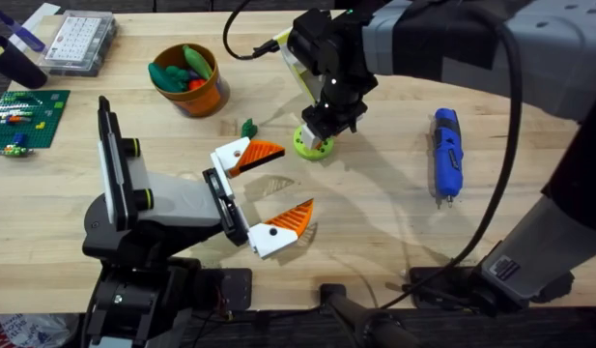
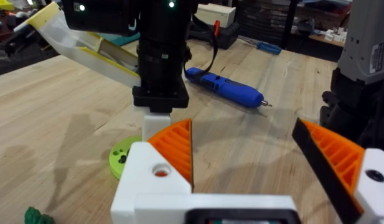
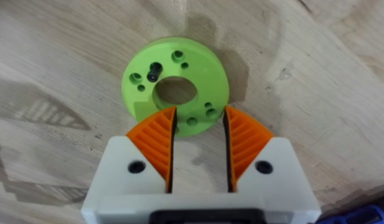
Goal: Pick up the gripper from the table and insert it into the empty holder that is missing its gripper. Then pick up a screw, insert it into the mounting hole, and use the screwdriver to tighten it. Finally, clean up the table by picking up the vegetable and placing it into the bucket.
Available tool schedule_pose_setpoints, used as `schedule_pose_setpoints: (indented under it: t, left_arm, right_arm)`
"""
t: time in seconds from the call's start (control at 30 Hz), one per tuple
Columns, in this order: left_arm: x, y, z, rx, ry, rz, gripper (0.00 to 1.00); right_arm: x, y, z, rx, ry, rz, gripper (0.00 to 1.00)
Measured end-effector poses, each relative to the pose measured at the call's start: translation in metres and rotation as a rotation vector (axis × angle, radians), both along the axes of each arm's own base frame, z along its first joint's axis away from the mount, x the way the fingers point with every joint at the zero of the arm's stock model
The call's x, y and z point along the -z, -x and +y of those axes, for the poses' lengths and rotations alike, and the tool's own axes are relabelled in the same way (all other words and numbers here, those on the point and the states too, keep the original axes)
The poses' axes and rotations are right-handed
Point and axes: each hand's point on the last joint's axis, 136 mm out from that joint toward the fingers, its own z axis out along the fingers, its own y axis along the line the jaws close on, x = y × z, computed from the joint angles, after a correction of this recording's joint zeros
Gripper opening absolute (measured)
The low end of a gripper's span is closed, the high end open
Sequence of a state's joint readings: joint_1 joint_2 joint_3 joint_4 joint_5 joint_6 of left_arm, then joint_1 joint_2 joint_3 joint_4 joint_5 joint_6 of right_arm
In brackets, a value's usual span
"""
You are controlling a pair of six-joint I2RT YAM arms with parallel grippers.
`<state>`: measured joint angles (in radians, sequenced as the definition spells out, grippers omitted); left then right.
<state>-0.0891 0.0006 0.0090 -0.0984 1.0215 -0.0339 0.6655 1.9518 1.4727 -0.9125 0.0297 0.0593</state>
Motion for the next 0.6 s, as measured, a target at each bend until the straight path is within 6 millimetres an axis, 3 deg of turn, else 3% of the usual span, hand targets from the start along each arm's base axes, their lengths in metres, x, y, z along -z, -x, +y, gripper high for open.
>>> schedule_pose_setpoints:
  t: [0.6]
  left_arm:
    - [-0.0001,0.0002,-0.0001,0.001,0.000,0.000,0.986]
  right_arm:
    - [0.0002,0.0025,-0.0023,-0.008,0.009,0.010,0.411]
